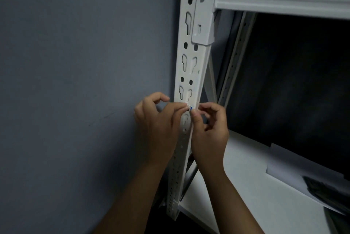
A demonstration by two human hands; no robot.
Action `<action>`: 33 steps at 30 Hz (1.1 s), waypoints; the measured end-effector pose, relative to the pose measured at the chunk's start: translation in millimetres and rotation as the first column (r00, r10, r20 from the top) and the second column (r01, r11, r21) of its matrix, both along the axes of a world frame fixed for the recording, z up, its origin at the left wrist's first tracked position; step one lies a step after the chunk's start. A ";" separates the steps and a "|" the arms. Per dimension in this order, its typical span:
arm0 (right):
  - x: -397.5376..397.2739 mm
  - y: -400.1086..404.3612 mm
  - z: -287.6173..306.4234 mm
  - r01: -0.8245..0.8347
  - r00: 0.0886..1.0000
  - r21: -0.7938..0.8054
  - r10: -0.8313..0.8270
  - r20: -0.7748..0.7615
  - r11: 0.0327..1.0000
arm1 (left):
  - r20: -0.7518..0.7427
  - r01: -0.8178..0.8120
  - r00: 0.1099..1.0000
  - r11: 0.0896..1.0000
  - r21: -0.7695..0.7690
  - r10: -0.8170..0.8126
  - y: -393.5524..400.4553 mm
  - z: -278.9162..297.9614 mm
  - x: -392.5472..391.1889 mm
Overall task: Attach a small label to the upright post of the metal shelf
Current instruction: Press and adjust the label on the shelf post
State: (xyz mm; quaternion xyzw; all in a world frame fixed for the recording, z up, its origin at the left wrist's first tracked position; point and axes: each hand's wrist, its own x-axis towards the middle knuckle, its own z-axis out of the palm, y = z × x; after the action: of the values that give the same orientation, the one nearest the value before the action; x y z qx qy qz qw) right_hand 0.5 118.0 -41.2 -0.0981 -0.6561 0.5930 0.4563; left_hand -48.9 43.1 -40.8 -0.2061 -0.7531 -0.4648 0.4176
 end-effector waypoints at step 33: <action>2.5 0.8 2.4 -0.058 0.997 -0.042 0.056 -0.045 0.997 | -0.056 0.045 0.997 0.998 -0.049 -0.048 -1.9 3.6 -2.4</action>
State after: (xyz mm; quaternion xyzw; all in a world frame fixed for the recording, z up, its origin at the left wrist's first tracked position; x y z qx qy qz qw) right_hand 3.0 118.8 -38.8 -0.0763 -0.6356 0.6217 0.4513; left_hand -51.3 41.2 -37.2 -0.2468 -0.7466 -0.4503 0.4230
